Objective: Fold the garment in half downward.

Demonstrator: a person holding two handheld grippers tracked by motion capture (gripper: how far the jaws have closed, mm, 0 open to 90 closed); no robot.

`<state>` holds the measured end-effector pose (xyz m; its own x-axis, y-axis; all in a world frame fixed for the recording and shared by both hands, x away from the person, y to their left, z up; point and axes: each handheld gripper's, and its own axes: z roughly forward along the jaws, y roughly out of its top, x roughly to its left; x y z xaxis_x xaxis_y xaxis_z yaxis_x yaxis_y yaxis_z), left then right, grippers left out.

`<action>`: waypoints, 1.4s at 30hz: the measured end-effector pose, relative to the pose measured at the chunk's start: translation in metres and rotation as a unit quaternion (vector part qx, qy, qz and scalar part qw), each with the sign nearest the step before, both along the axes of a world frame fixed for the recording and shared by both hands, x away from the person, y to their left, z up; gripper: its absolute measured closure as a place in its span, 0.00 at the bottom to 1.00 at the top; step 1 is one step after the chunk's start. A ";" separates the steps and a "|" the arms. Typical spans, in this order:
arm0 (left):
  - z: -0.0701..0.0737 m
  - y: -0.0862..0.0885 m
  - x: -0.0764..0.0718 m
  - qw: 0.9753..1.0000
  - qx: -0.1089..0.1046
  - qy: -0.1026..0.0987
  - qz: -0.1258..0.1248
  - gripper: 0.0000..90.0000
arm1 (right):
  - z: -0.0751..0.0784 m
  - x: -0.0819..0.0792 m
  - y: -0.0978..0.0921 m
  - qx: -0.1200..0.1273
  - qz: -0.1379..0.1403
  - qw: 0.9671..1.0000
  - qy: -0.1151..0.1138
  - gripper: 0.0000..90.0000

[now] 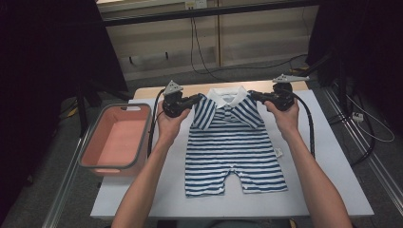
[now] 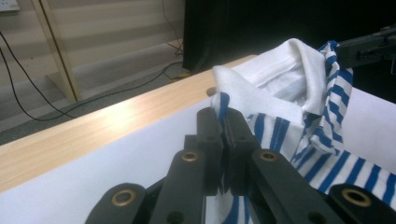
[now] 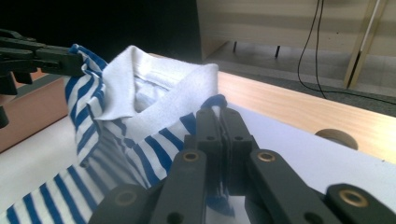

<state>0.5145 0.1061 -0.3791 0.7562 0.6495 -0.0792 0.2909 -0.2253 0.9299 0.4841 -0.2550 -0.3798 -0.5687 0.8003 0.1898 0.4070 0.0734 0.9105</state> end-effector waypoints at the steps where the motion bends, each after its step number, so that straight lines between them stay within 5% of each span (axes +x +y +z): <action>1: -0.001 0.000 -0.003 1.000 0.001 0.001 -0.002 0.97 | -0.001 -0.003 0.001 -0.001 0.002 1.000 0.000 0.98; 24: -0.024 -0.006 -0.048 0.999 0.025 -0.012 -0.045 0.97 | -0.015 -0.045 0.004 -0.017 0.033 0.999 0.002 0.98; 42: -0.027 -0.002 -0.077 0.995 0.048 -0.020 -0.091 0.96 | -0.019 -0.077 0.009 -0.049 0.058 0.997 0.004 0.98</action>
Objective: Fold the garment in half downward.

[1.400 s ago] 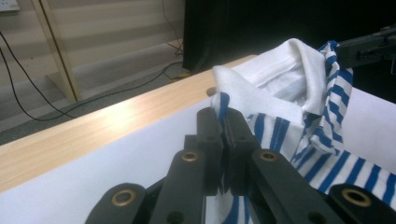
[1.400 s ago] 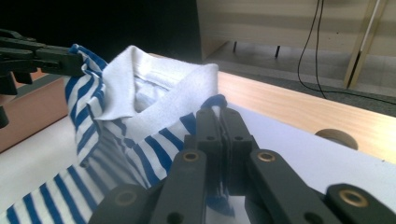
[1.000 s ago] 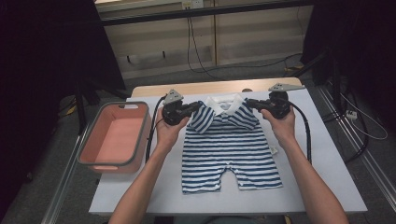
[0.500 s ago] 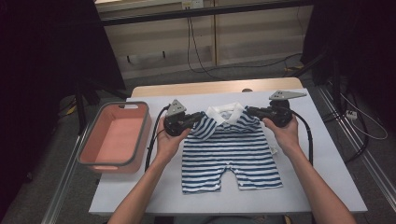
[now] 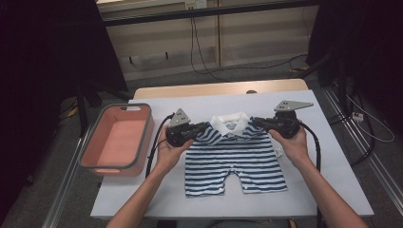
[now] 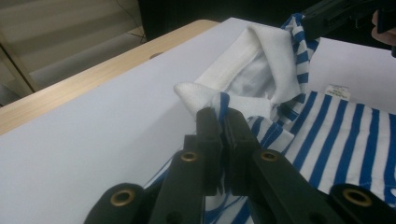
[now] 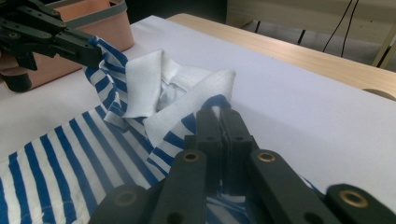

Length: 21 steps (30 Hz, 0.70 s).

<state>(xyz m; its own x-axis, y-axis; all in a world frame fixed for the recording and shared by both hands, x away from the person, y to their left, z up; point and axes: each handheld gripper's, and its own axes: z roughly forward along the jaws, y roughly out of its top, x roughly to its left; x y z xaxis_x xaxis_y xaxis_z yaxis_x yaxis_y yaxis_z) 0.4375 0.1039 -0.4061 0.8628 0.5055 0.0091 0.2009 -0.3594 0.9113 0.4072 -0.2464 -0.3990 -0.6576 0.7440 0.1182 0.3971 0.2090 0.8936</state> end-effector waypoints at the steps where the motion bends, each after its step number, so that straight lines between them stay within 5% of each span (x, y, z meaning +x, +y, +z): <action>1: -0.001 0.000 -0.002 1.000 0.000 0.002 -0.001 0.96 | -0.001 -0.002 0.000 -0.002 0.002 1.000 0.001 0.98; 21: -0.013 0.008 -0.034 0.999 0.030 0.023 -0.029 0.96 | -0.014 -0.037 0.004 -0.027 0.034 0.999 0.020 0.98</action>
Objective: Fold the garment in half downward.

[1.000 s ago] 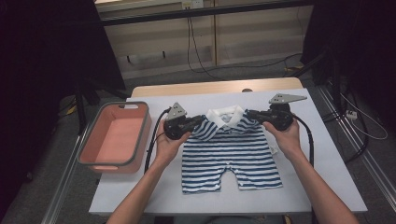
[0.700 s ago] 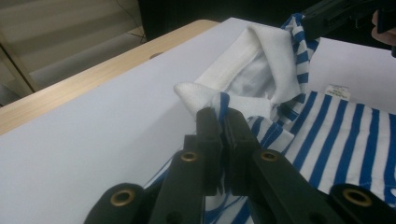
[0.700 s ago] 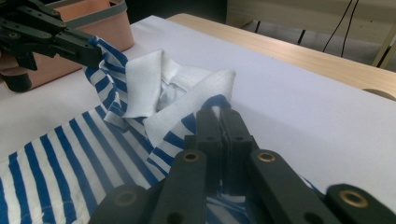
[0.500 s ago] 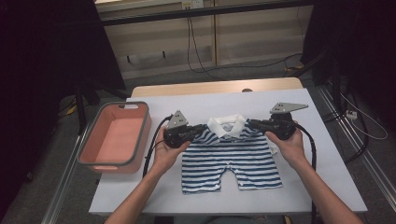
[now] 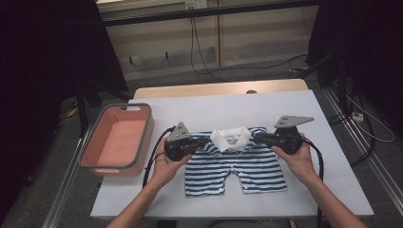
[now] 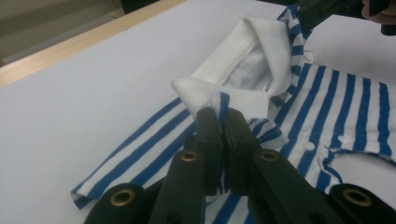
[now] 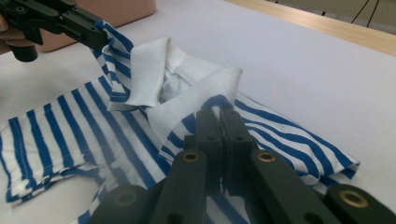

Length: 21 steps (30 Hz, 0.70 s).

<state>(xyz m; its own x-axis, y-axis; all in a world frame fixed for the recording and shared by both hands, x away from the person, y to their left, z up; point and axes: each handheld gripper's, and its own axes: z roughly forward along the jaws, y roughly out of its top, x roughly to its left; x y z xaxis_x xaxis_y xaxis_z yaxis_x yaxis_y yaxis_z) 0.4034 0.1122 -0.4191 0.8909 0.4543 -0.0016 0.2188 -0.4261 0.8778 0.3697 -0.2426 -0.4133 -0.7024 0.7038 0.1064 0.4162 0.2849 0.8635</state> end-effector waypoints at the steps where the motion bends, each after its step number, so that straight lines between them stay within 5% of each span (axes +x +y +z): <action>1: -0.001 0.001 -0.002 1.000 -0.001 0.002 0.001 0.97 | 0.000 -0.001 0.000 -0.002 0.001 1.000 0.000 0.98; 21: -0.004 0.011 -0.024 1.000 0.018 0.021 -0.014 0.97 | -0.008 -0.021 -0.003 -0.012 0.015 1.000 0.016 0.98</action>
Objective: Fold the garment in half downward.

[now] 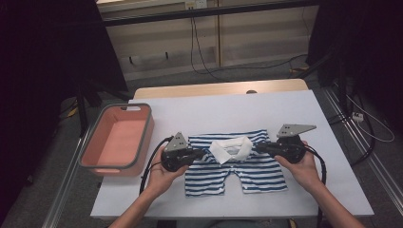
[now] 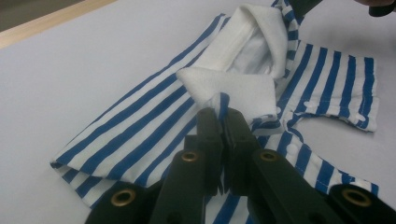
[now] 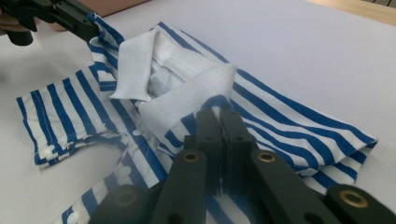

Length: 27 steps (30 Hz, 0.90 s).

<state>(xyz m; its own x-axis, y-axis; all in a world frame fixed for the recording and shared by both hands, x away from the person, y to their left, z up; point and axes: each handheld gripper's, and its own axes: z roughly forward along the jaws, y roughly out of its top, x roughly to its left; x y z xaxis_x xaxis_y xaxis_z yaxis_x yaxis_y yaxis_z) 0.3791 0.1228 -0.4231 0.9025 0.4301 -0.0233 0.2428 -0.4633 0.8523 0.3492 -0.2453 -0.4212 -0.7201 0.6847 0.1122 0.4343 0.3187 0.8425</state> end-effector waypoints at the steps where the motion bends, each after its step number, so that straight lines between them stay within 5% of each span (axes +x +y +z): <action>1: 0.000 0.000 -0.001 1.000 0.000 0.000 0.001 0.97 | -0.001 -0.001 0.000 0.000 0.001 1.000 0.001 0.98; 27: -0.006 0.009 -0.019 1.000 0.020 0.011 -0.010 0.97 | -0.007 -0.025 0.005 -0.019 0.030 0.999 0.025 0.98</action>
<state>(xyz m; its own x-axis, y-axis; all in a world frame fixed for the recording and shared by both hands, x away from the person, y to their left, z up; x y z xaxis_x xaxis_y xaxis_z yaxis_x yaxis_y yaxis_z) 0.3604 0.1313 -0.4296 0.9105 0.4125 -0.0272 0.2522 -0.5022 0.8272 0.3246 -0.2400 -0.4286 -0.7543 0.6448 0.1233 0.4545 0.3774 0.8069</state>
